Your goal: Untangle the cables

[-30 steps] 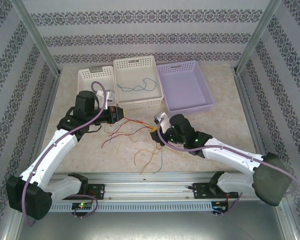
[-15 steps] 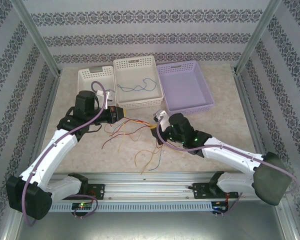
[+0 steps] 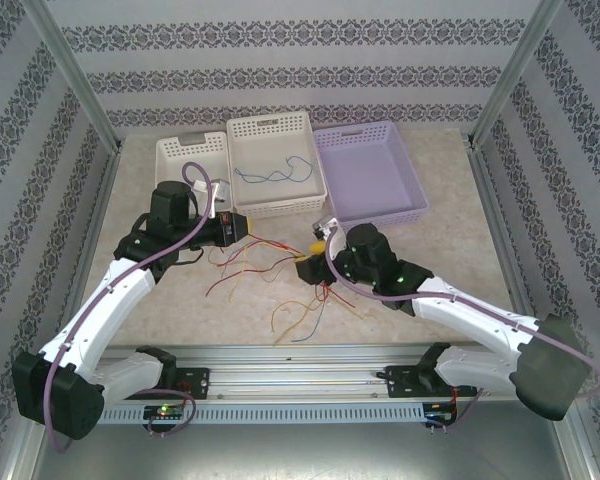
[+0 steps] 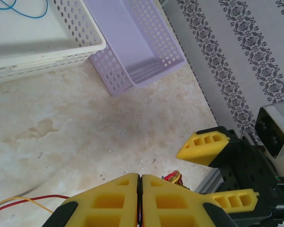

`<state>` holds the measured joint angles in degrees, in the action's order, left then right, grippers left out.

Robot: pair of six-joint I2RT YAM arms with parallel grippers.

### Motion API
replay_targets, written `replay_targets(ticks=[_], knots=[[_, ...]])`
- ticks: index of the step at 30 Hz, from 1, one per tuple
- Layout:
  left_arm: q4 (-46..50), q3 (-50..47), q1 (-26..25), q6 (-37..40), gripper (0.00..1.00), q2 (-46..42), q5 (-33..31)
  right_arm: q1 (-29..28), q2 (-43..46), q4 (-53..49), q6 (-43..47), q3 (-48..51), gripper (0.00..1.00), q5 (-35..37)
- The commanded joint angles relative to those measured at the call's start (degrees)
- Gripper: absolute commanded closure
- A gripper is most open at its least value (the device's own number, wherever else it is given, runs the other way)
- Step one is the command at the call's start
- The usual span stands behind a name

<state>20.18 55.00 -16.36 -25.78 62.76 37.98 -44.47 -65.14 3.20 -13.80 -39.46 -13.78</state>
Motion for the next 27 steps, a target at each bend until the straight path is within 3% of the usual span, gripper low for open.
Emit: replay_targets(ticks=[1,8,16,21,23,27], knots=[[-2.2,0.3,0.7,-0.3,1.0,-0.3,1.4,-1.2,-1.0,-0.6,2.1,1.1,0.42,-2.0],[-2.2,0.4,0.6,-0.4,1.0,-0.2,1.3,-3.1,-4.4,-1.2,4.8,-0.5,0.54,3.1],[-1.3,0.5,0.6,0.1,1.0,0.0,0.4,-3.8,-2.0,-0.2,5.4,-0.2,0.99,9.4],[3.5,2.3,0.7,1.9,1.0,1.0,-4.2,-2.6,4.5,0.7,3.5,4.0,1.0,11.7],[4.9,2.8,0.8,2.4,1.0,0.9,-6.1,-1.0,6.4,-1.2,2.3,5.3,1.0,16.4],[4.6,2.4,1.1,2.0,1.0,0.3,-7.0,6.8,6.8,-9.3,-1.7,4.6,1.0,23.2]])
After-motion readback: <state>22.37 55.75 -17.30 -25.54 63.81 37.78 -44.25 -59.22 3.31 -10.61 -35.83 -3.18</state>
